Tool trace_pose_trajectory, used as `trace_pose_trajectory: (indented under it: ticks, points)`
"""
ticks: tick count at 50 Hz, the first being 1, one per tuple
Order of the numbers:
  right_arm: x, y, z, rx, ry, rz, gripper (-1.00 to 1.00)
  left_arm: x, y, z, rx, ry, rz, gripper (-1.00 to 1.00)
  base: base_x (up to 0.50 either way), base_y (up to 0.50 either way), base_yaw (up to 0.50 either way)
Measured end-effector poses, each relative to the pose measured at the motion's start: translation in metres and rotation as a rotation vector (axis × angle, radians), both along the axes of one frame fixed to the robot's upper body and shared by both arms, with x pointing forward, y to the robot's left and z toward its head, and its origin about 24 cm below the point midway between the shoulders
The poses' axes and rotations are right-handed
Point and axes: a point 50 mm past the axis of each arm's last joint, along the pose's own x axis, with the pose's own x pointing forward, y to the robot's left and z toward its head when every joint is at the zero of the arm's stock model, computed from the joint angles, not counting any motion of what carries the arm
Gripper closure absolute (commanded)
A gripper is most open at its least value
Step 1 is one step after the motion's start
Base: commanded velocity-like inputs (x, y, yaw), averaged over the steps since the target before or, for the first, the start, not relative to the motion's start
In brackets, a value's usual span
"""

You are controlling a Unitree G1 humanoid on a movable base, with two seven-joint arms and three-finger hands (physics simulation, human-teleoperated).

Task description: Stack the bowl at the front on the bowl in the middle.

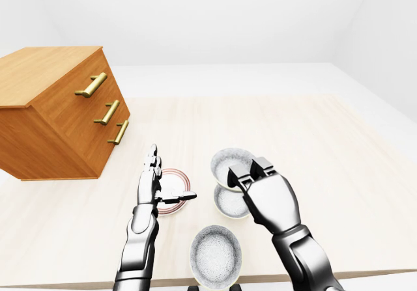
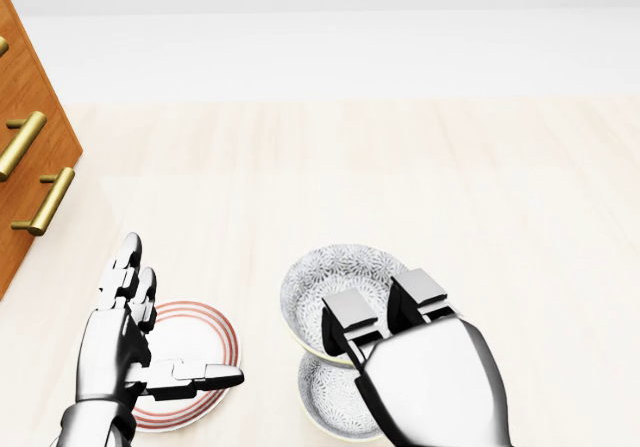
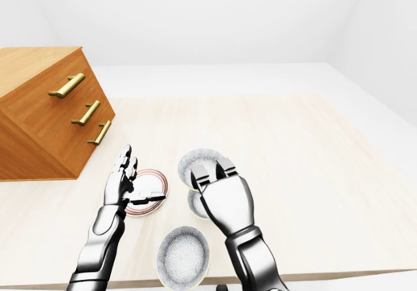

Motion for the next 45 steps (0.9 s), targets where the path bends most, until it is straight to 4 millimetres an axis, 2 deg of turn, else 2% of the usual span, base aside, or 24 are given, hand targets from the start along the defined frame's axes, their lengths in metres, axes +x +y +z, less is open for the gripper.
trace_pose_trajectory:
  ticks: [45]
  points:
    - [-0.018, 0.003, -0.028, 0.034, 0.064, 0.043, 1.00, -0.001, -0.001, -0.001, 0.001, 0.001, -0.001, -1.00, 0.00, 0.00, 0.00]
